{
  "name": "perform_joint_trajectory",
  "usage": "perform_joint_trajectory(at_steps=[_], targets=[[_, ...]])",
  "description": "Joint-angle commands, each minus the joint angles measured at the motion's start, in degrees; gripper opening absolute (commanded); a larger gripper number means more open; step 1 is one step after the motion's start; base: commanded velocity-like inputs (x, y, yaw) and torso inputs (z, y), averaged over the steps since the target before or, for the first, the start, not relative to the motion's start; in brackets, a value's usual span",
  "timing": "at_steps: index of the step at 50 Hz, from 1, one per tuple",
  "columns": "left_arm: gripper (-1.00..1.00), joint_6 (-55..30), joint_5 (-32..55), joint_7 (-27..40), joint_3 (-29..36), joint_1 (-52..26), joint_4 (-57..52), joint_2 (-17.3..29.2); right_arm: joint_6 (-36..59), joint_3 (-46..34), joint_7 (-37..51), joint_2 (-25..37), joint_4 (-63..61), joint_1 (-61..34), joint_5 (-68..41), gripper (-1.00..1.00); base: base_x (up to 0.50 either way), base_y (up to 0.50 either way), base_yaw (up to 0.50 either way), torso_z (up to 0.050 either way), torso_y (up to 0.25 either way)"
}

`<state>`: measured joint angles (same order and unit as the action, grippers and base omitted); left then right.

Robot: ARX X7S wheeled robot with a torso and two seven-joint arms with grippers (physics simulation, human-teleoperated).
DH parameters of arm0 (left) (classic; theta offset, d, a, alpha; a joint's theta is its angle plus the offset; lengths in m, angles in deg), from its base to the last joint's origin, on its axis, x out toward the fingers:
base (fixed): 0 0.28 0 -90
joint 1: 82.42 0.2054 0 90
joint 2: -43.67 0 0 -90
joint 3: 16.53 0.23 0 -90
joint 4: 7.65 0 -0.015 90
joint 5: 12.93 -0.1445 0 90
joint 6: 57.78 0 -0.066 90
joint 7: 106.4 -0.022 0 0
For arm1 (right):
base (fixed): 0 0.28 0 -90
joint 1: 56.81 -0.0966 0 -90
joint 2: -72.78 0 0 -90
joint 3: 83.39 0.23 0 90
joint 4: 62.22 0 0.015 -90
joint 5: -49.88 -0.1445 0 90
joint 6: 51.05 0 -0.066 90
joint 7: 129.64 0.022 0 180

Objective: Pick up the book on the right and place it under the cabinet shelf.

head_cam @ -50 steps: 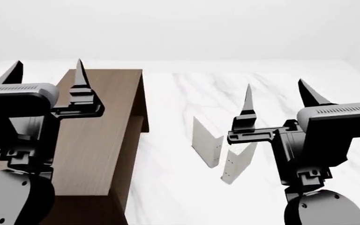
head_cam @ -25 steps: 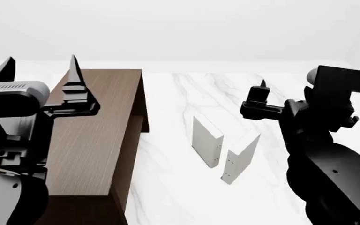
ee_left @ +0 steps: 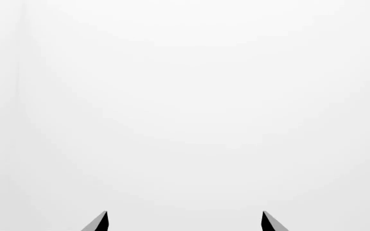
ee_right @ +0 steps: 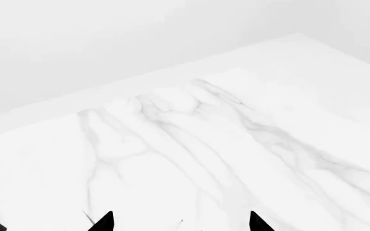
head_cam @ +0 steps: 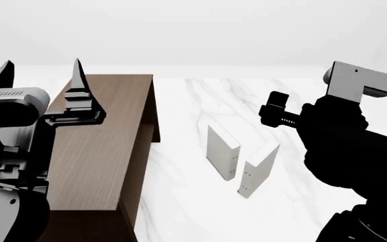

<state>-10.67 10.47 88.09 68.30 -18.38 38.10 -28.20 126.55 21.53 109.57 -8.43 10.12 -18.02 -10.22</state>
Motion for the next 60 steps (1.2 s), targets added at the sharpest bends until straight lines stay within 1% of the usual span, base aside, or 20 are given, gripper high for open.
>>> perform_joint_trajectory(at_steps=[1, 5, 18, 25, 41, 60], targets=[[1.00, 0.91, -0.48, 0.13, 0.86, 0.32, 0.62, 0.16, -0.20, 2.57, 7.86, -0.49, 6.23, -0.44, -7.04, 1.00, 0.00, 0.00, 0.00, 0.000, 0.000], [1.00, 1.18, -0.62, 0.12, 1.13, 0.47, 0.82, 0.27, -1.17, 2.62, 8.68, -0.88, 7.89, -0.12, -7.13, 1.00, 0.00, 0.00, 0.00, 0.000, 0.000], [1.00, 2.38, -1.01, 0.20, 1.64, 1.24, 1.60, 0.41, -8.65, -1.63, 7.37, -2.03, 10.99, 1.49, -2.50, 1.00, 0.00, 0.00, 0.00, 0.000, 0.000], [1.00, 3.02, -1.18, 0.22, 1.57, 1.54, 1.97, 0.67, -10.39, -3.60, 7.55, -2.55, 11.95, 2.36, -1.21, 1.00, 0.00, 0.00, 0.00, 0.000, 0.000], [1.00, 3.98, -1.07, 0.32, 1.54, 2.13, 2.65, 0.85, -15.30, -7.92, 4.24, -1.39, 14.81, 4.64, 2.13, 1.00, 0.00, 0.00, 0.00, 0.000, 0.000], [1.00, 4.92, -0.88, 0.39, 1.42, 2.77, 3.18, 1.26, -19.47, -11.00, 1.50, -0.88, 18.25, 4.98, 4.54, 1.00, 0.00, 0.00, 0.00, 0.000, 0.000]])
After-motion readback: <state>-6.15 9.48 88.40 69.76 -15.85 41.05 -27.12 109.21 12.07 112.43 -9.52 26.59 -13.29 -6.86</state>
